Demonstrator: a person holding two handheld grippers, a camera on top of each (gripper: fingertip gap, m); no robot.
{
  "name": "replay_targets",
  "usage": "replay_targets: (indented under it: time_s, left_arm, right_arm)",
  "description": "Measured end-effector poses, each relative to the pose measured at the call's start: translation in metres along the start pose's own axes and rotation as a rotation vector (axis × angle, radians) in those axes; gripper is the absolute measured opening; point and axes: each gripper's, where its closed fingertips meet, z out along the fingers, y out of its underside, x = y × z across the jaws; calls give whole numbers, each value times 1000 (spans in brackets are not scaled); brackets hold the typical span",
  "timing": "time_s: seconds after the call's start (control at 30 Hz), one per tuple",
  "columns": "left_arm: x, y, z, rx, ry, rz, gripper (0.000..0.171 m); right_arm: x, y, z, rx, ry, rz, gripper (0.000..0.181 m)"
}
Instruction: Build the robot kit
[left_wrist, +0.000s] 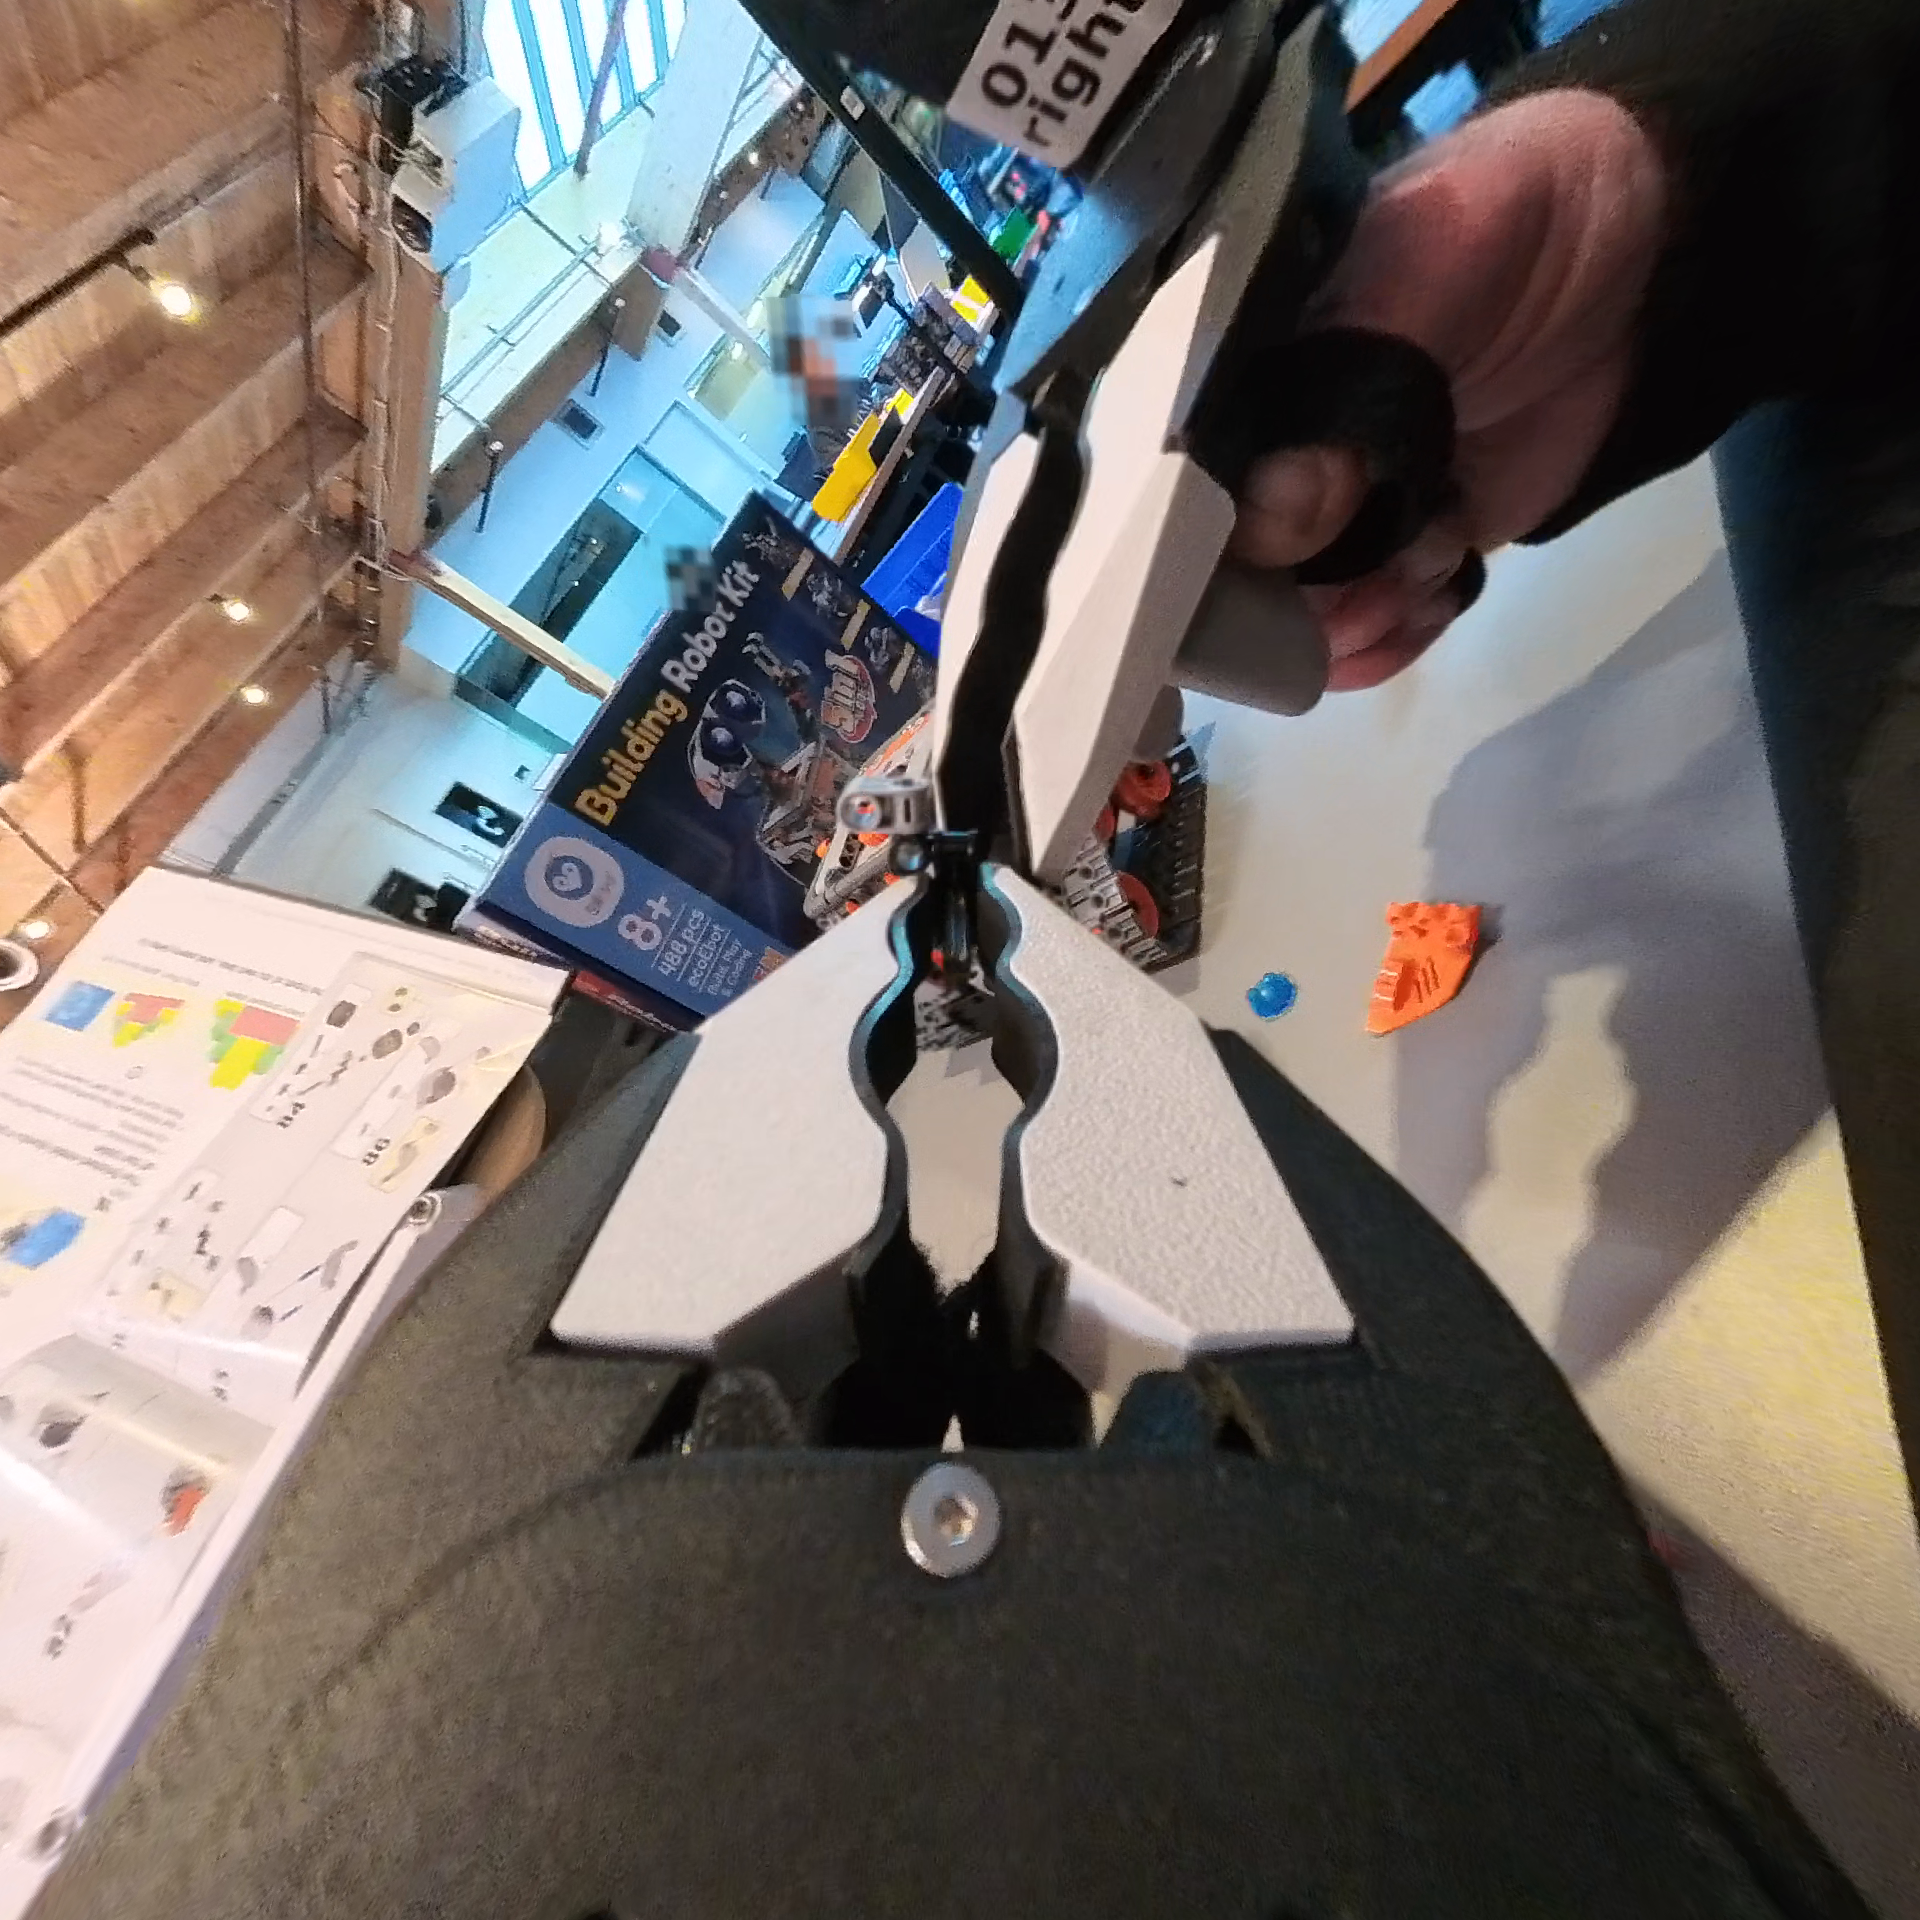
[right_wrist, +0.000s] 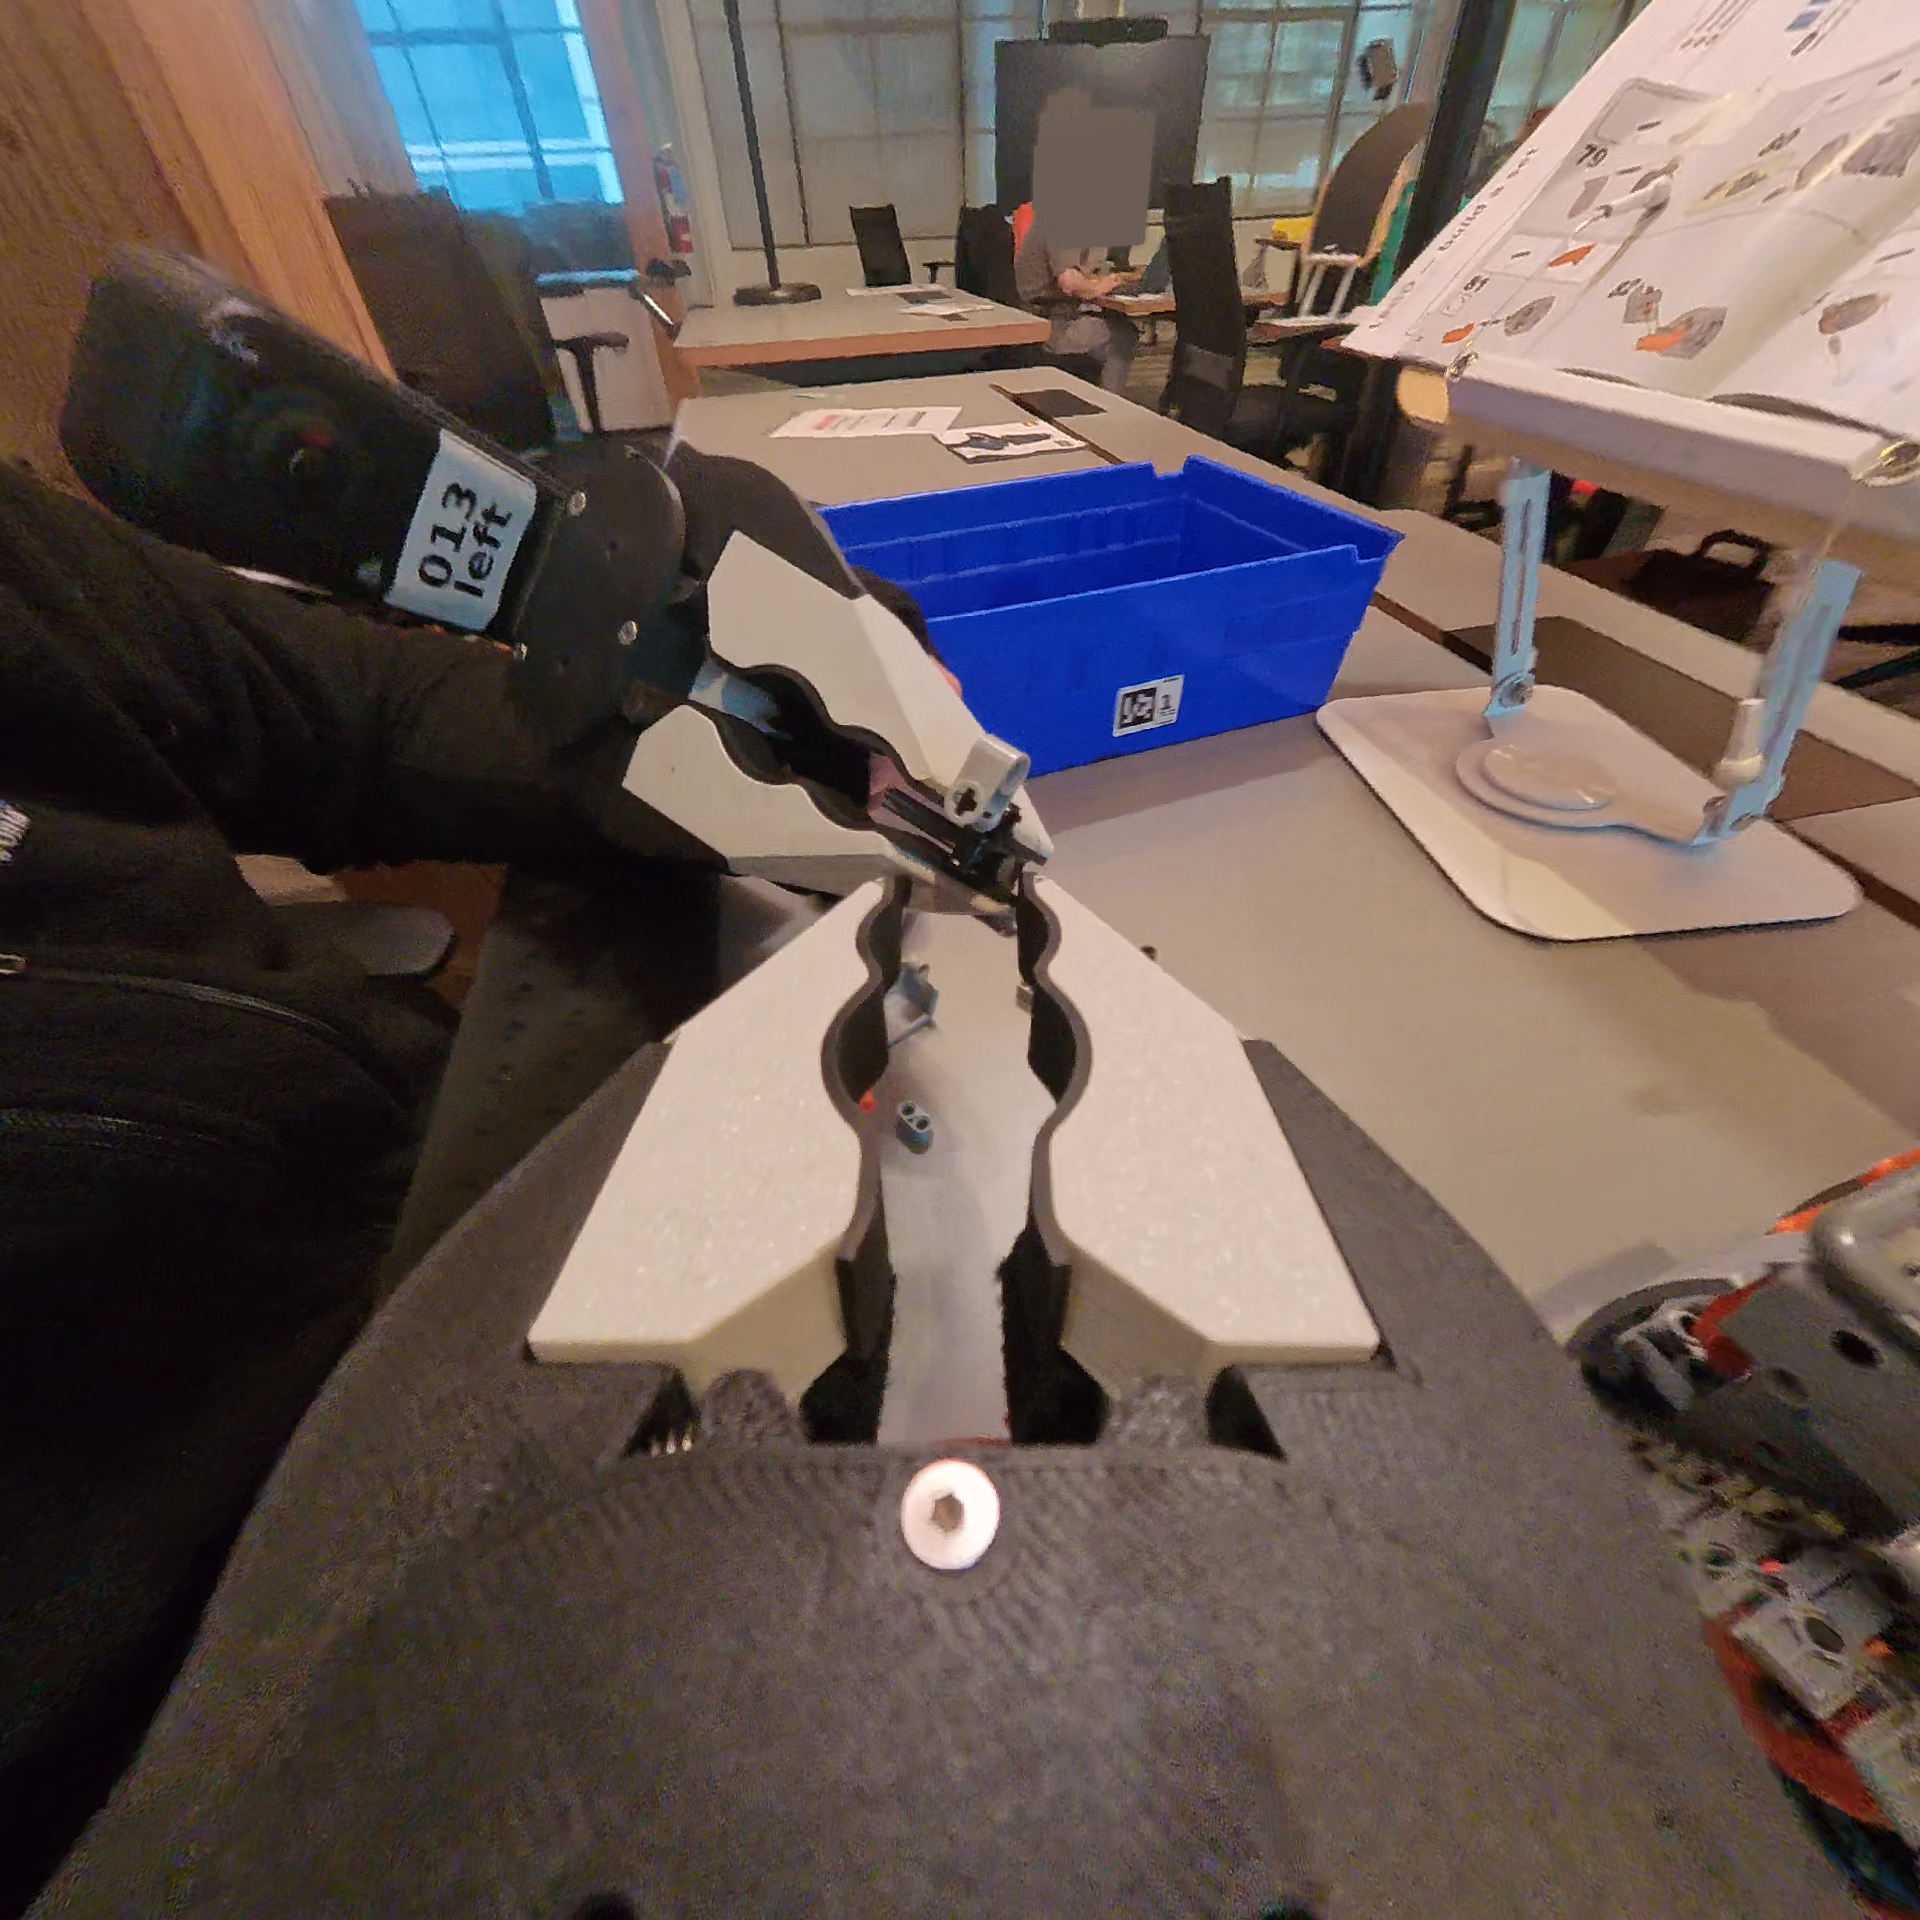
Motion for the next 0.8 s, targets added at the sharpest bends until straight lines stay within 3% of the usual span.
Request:
replay_targets:
  time_s: [0.3,0.8]
  left_arm:
    - [4,5,2,-53,-26,108,4]
    - [-4,14,5,-144,-99,148,5]
  right_arm:
    - [2,-2,-1,35,-53,112,14]
    - [11,-2,3,24,96,49,11]
